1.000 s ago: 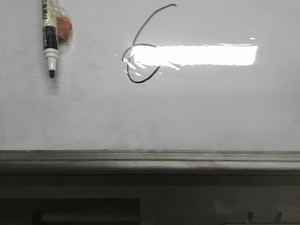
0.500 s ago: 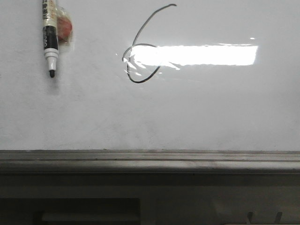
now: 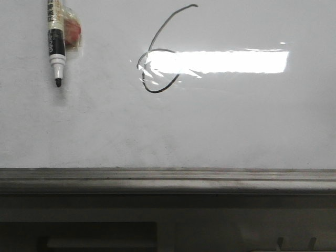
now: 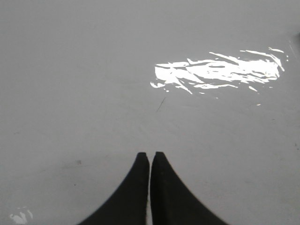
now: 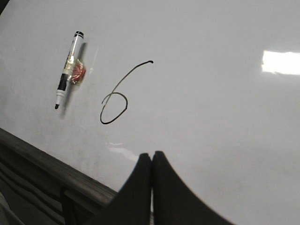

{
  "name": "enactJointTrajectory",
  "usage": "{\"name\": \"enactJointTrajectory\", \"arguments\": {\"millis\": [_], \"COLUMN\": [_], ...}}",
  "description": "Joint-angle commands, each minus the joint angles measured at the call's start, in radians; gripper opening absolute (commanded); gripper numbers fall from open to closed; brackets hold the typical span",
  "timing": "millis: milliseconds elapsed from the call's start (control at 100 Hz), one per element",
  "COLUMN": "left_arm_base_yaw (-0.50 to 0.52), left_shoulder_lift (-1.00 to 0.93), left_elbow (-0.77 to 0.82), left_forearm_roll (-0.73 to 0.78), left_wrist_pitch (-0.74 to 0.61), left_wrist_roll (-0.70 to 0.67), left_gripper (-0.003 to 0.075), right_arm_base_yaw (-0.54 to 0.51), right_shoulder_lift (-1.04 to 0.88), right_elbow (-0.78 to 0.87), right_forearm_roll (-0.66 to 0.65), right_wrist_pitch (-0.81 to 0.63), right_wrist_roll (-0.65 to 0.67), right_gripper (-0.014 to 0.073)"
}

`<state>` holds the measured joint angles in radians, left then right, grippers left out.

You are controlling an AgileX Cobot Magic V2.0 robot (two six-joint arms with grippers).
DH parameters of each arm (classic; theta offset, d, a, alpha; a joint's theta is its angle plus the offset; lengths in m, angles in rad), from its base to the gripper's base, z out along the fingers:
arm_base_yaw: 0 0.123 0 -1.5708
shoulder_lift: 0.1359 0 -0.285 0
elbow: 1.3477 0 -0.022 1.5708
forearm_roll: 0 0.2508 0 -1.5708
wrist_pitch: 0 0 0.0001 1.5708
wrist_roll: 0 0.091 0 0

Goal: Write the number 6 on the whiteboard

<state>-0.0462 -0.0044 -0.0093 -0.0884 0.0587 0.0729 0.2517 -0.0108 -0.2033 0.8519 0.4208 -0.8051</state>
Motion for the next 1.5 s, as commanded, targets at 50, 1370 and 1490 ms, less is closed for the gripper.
{"name": "enactJointTrajectory", "arguments": {"millis": [50,1370,1490], "left_arm_base_yaw": [-0.008,-0.008,-0.008], "left_shoulder_lift": [-0.03,-0.03,-0.03], "left_elbow": [0.049,0.049,0.049], "left_forearm_roll": [-0.011,-0.011,-0.011], "left_wrist_pitch": [-0.073,-0.073,-0.073], "left_wrist_roll": [-0.007,-0.007,-0.007], "left_gripper": [-0.002,-0.002,-0.002], "right_arm_base_yaw": [-0.006,-0.239,-0.239], "right_shoulder_lift": [0.01,-0.018,-0.018], "right_elbow": [-0.024,0.235,0.235], "right_forearm_roll": [0.021,-0.912,-0.912], "right_wrist_pitch": [-0.064,-0.469,-0.468], "right_wrist_roll": [-0.01,0.609,0.609], "right_gripper": [-0.0065,-0.0065,-0.0065]}}
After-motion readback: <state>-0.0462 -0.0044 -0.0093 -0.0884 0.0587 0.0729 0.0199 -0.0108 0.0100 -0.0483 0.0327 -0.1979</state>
